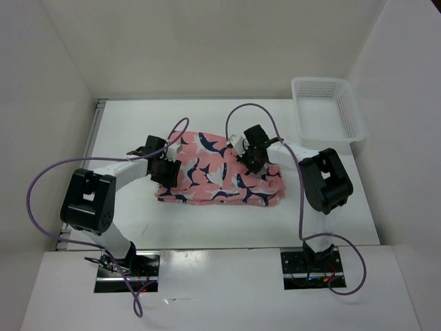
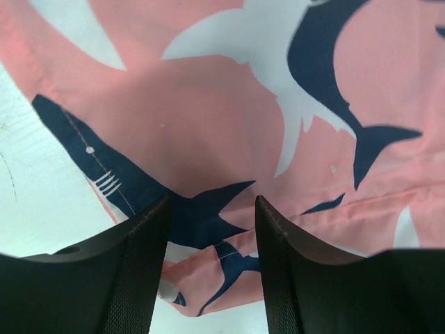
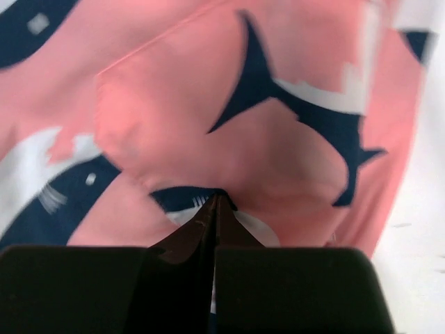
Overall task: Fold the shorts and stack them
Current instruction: Fold the shorts
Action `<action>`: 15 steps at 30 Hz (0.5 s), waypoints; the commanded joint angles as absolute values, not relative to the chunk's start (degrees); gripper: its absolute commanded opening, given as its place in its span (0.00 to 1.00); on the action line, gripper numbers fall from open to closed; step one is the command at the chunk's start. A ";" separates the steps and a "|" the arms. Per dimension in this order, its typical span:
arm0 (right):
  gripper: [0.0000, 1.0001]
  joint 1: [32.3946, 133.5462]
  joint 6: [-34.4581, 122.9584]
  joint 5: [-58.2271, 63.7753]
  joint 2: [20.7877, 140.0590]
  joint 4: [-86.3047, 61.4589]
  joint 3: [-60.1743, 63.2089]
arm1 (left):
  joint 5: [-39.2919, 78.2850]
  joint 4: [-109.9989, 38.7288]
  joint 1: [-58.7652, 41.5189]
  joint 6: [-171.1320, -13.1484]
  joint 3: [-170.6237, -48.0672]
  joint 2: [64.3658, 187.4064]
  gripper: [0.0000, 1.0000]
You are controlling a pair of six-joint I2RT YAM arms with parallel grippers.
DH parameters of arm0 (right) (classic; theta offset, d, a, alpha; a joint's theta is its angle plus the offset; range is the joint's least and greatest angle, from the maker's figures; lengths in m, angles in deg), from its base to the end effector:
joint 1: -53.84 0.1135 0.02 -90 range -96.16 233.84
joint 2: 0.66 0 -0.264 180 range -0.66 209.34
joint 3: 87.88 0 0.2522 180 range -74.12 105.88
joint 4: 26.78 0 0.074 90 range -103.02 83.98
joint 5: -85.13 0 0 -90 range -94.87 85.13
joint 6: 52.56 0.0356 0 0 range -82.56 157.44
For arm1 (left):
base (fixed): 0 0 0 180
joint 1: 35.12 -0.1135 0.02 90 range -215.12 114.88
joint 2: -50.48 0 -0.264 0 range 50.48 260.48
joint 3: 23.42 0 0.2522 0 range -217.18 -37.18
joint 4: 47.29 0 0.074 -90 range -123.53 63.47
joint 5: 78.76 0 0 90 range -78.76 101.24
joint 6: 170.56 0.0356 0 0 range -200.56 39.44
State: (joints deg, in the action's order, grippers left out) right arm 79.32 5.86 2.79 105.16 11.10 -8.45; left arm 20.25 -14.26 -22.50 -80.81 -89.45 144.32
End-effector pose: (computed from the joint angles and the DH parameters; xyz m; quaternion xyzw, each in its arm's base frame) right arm 0.3278 0.1614 0.1570 -0.4777 0.8475 0.0532 0.2253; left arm 0.3051 -0.0740 0.1639 0.1236 0.9571 -0.1037 0.2409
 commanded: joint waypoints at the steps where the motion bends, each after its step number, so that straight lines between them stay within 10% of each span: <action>1: 0.00 78.98 11.58 -6.96 111.57 1.33 -3.11 | 18.54 -13.31 -22.73 -80.56 -88.50 143.73 0.59; 10: 0.02 78.98 18.19 -15.42 122.48 -3.53 16.14 | 11.06 -16.40 -22.73 -80.56 -91.05 145.31 0.61; 15: 0.35 78.98 22.83 -11.11 113.72 0.24 17.20 | 14.05 -14.63 -22.73 -80.56 -91.58 143.03 0.64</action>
State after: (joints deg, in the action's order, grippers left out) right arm 79.32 18.76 -12.00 121.51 0.04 14.28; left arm 13.65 -15.51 -22.46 -80.79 -89.71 144.48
